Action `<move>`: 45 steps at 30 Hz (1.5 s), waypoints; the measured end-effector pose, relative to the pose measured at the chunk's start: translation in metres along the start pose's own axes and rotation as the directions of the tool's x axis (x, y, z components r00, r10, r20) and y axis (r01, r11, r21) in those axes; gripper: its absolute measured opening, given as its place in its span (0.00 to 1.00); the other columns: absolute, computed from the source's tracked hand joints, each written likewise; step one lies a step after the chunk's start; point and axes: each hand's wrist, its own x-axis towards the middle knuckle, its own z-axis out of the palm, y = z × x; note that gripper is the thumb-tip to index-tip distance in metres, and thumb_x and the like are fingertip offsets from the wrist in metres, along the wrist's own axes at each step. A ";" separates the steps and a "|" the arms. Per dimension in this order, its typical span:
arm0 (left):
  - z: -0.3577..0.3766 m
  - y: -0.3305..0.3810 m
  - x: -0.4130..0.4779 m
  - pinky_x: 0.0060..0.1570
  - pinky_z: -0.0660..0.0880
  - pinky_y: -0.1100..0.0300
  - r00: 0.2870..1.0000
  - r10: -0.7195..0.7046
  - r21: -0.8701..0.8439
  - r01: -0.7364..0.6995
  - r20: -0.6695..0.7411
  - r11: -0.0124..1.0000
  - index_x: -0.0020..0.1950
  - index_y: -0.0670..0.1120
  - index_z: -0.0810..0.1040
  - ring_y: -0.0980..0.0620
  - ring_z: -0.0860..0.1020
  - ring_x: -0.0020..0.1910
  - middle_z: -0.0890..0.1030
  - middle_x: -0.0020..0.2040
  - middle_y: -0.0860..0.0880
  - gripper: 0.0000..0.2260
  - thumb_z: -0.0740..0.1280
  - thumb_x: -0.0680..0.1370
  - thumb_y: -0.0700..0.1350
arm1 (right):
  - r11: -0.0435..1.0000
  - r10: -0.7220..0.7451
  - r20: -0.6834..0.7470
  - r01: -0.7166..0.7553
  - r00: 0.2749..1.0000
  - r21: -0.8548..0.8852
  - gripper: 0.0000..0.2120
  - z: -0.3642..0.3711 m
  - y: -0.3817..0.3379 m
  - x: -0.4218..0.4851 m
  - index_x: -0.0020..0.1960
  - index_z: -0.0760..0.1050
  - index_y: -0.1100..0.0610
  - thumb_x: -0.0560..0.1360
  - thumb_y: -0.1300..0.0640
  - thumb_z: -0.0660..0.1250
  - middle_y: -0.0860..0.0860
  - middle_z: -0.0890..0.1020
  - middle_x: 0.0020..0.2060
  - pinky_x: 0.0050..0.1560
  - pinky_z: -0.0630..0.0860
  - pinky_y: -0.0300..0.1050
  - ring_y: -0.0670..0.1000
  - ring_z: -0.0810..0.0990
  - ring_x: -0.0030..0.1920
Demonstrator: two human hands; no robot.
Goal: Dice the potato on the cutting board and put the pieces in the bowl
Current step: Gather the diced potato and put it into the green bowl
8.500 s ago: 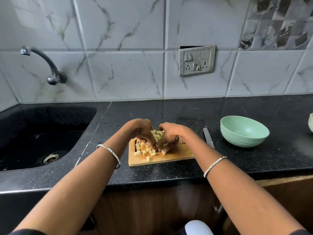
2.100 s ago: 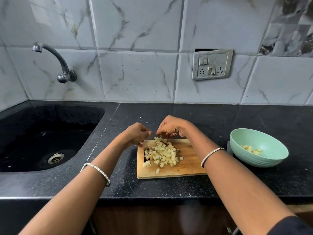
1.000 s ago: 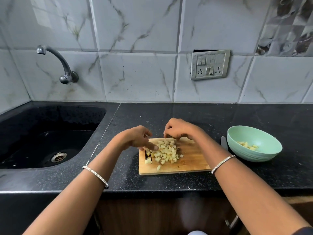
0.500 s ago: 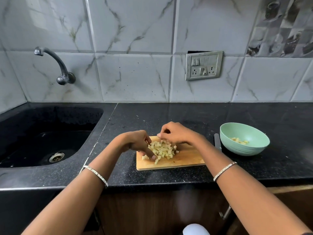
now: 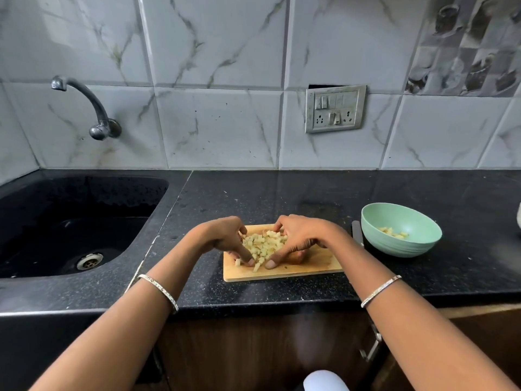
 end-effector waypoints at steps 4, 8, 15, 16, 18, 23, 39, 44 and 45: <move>0.003 0.002 0.006 0.59 0.73 0.55 1.000 0.005 -0.031 -0.005 -0.021 0.999 0.71 0.43 0.69 0.49 0.76 0.55 0.77 0.63 0.45 0.37 0.81 0.66 0.44 | 0.986 0.007 0.033 -0.013 0.999 0.167 0.45 0.000 -0.007 0.002 0.74 0.65 0.53 0.63 0.48 0.84 0.50 0.72 0.64 0.47 0.82 0.45 0.48 0.82 0.47; 0.002 0.005 0.011 0.59 0.73 0.55 0.999 0.011 0.014 -0.010 -0.031 1.000 0.71 0.43 0.71 0.46 0.76 0.59 0.77 0.64 0.44 0.38 0.82 0.65 0.46 | 0.973 0.039 0.058 -0.051 0.998 0.226 0.41 -0.001 -0.016 0.009 0.72 0.67 0.54 0.65 0.55 0.84 0.52 0.78 0.54 0.51 0.84 0.52 0.51 0.85 0.38; 0.003 0.013 0.020 0.61 0.74 0.52 0.999 0.026 0.086 -0.023 -0.033 0.996 0.70 0.42 0.74 0.46 0.77 0.58 0.80 0.61 0.45 0.36 0.82 0.64 0.47 | 0.967 0.044 0.061 -0.058 0.997 0.247 0.36 0.000 -0.023 0.016 0.72 0.67 0.58 0.69 0.60 0.80 0.57 0.84 0.52 0.55 0.83 0.56 0.55 0.88 0.47; 0.004 0.014 0.021 0.60 0.75 0.52 0.999 0.026 0.086 -0.023 -0.036 0.996 0.68 0.42 0.74 0.45 0.78 0.57 0.80 0.60 0.45 0.35 0.82 0.64 0.47 | 0.966 0.041 0.064 -0.056 0.997 0.253 0.35 0.000 -0.023 0.017 0.71 0.68 0.59 0.69 0.60 0.80 0.58 0.85 0.51 0.55 0.83 0.56 0.55 0.88 0.47; 0.005 0.017 0.024 0.55 0.76 0.53 0.998 0.032 0.090 -0.028 -0.053 0.996 0.63 0.40 0.78 0.43 0.79 0.56 0.82 0.56 0.44 0.30 0.82 0.63 0.46 | 0.959 0.036 0.069 -0.054 0.997 0.278 0.31 -0.001 -0.023 0.017 0.68 0.71 0.62 0.69 0.61 0.80 0.58 0.87 0.48 0.53 0.84 0.54 0.55 0.88 0.45; 0.008 0.022 0.031 0.45 0.75 0.54 0.996 0.039 0.039 -0.036 -0.079 0.999 0.52 0.39 0.81 0.46 0.79 0.48 0.83 0.48 0.45 0.21 0.81 0.63 0.43 | 0.912 0.040 0.050 -0.057 0.998 0.407 0.22 0.002 -0.011 0.024 0.58 0.76 0.65 0.68 0.65 0.80 0.59 0.87 0.44 0.54 0.83 0.57 0.57 0.88 0.46; -0.022 0.040 0.039 0.48 0.80 0.63 0.989 0.127 -0.358 -0.091 0.076 0.929 0.55 0.32 0.81 0.50 0.82 0.46 0.84 0.52 0.39 0.17 0.76 0.68 0.32 | 0.652 -0.031 0.023 0.003 0.999 0.758 0.17 -0.019 0.019 0.018 0.59 0.75 0.69 0.72 0.73 0.73 0.65 0.85 0.48 0.43 0.85 0.45 0.57 0.87 0.43; -0.013 0.043 0.048 0.59 0.79 0.54 0.989 0.109 -0.313 -0.075 0.094 0.947 0.55 0.32 0.81 0.48 0.82 0.49 0.84 0.53 0.38 0.17 0.76 0.68 0.33 | 0.696 0.014 0.026 -0.028 1.000 0.717 0.17 -0.012 0.025 0.022 0.58 0.76 0.67 0.71 0.70 0.75 0.61 0.86 0.45 0.42 0.85 0.45 0.54 0.87 0.41; -0.010 0.043 0.049 0.59 0.79 0.53 0.990 0.104 -0.308 -0.069 0.099 0.949 0.55 0.32 0.81 0.48 0.82 0.49 0.83 0.53 0.37 0.17 0.76 0.68 0.33 | 0.694 0.021 0.038 -0.042 0.999 0.719 0.18 -0.008 0.027 0.025 0.59 0.76 0.67 0.71 0.70 0.75 0.61 0.86 0.46 0.45 0.85 0.47 0.54 0.87 0.43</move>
